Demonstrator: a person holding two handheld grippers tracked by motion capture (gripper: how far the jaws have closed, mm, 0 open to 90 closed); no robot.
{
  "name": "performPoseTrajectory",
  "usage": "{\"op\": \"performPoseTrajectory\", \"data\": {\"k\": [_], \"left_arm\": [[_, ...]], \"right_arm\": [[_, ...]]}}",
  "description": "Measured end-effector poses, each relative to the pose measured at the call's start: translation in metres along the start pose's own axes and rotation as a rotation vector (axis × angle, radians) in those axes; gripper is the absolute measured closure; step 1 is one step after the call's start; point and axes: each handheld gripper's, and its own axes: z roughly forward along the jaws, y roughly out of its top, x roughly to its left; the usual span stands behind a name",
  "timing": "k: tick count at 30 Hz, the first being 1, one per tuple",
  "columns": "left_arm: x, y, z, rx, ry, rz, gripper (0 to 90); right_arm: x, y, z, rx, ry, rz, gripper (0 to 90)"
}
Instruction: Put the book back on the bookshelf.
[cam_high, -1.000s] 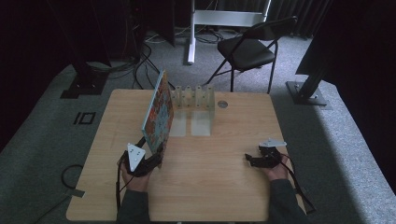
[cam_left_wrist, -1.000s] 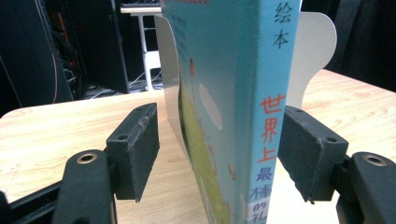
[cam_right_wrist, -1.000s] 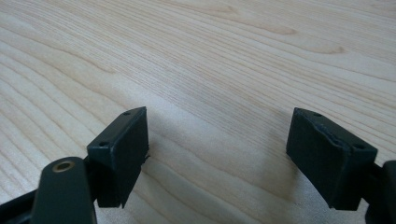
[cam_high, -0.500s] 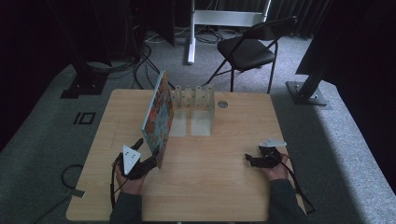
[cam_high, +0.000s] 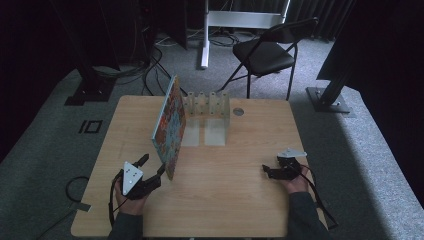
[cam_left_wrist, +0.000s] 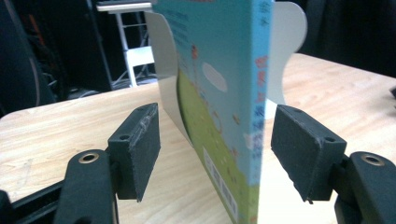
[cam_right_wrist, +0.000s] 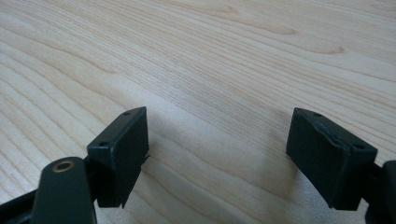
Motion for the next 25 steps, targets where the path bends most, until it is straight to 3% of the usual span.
{"op": "performPoseTrajectory", "data": {"k": [6,9,25], "left_arm": [[0.006,-0.007,-0.006,0.023,-0.030,-0.007,34.5],[0.012,-0.009,-0.009,0.026,-0.048,-0.033,35.4],[0.039,-0.022,-0.021,0.075,-0.048,-0.060,35.4]], "right_arm": [[0.000,0.000,0.000,0.000,0.000,0.000,20.8],[0.000,0.000,0.000,0.000,0.000,0.000,20.8],[0.000,0.000,0.000,0.000,0.000,0.000,20.8]]}}
